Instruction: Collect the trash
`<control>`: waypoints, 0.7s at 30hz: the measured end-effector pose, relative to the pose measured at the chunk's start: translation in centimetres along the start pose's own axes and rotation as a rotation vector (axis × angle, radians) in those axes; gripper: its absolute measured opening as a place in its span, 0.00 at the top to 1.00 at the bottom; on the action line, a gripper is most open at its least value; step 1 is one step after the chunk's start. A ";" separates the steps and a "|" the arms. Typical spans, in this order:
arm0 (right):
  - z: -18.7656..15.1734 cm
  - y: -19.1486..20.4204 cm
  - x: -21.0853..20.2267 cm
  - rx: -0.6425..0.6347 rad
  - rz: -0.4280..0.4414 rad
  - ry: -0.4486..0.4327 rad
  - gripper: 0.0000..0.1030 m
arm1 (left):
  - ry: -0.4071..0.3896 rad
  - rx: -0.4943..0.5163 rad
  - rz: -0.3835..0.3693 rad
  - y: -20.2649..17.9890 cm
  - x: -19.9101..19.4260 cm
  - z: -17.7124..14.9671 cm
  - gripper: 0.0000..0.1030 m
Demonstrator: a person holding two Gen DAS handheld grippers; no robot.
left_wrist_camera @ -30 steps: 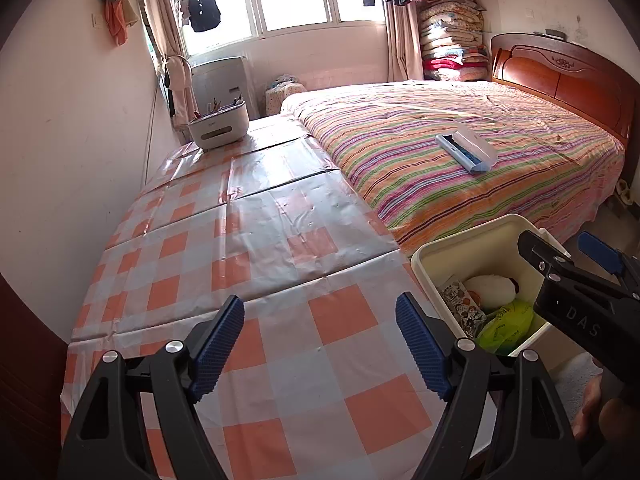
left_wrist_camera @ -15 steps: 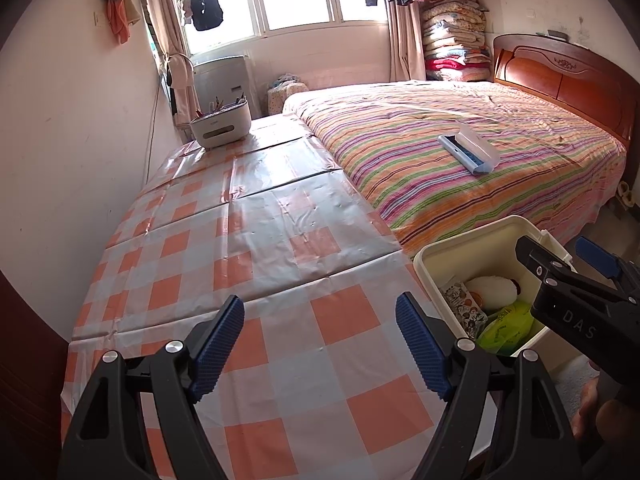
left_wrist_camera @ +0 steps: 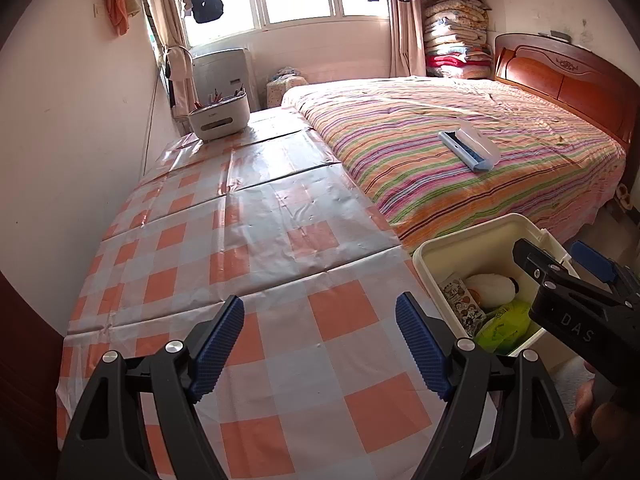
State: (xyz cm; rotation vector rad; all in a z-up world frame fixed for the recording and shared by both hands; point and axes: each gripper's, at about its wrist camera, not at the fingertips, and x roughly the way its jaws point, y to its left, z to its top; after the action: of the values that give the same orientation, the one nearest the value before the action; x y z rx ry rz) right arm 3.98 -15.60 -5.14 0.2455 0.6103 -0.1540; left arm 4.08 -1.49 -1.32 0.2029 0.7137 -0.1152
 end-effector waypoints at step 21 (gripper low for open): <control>-0.4 -0.6 0.5 0.015 -0.002 0.018 0.14 | 0.018 0.013 -0.012 -0.7 0.4 -0.2 0.26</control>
State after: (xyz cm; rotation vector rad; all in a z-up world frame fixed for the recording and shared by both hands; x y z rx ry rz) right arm 4.00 -16.10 -5.85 0.2615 0.6278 -0.1587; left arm 4.16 -2.12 -1.81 0.2125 0.7319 -0.1302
